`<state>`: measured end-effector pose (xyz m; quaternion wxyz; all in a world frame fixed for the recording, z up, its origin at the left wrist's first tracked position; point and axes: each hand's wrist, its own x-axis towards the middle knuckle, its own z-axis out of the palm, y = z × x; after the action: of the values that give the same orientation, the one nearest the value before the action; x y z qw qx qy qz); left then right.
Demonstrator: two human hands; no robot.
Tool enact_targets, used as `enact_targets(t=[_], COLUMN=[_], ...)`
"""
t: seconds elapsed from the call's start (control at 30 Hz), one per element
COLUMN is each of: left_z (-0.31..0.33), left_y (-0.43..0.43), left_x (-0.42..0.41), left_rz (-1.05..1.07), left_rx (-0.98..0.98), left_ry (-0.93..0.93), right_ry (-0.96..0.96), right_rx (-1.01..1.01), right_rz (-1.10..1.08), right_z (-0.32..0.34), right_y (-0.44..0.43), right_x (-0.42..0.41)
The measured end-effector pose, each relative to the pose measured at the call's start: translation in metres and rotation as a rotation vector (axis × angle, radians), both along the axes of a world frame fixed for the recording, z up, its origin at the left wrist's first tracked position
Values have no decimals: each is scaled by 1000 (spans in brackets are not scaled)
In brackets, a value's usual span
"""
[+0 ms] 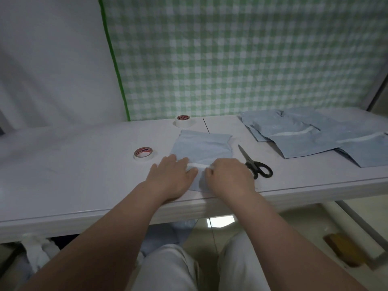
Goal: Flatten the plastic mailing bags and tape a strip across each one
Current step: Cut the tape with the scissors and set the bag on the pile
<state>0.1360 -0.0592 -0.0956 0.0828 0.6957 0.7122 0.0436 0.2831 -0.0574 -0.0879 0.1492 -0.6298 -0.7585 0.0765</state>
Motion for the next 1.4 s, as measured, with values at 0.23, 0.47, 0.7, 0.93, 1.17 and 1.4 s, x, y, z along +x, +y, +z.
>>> enact_targets(t=[0.23, 0.47, 0.7, 0.93, 1.17, 1.4], left_z=[18, 27, 27, 61, 67, 87], left_y=[2, 7, 12, 10, 24, 50], left_x=[6, 2, 11, 26, 44, 83], left_rz=[154, 254, 344, 414, 316, 162], left_rx=[160, 25, 72, -209, -131, -96], left_ry=[-219, -427, -740, -1654, -2081, -2205], right_ry=[279, 438, 462, 720, 1576, 1942], right_rx=[10, -166, -282, -384, -760, -714], right_rz=[-185, -199, -182, -169, -99, -164], right_z=[12, 19, 26, 31, 47, 65], right_y=[14, 26, 40, 54, 52, 66], right_x=[20, 25, 18, 21, 35, 73])
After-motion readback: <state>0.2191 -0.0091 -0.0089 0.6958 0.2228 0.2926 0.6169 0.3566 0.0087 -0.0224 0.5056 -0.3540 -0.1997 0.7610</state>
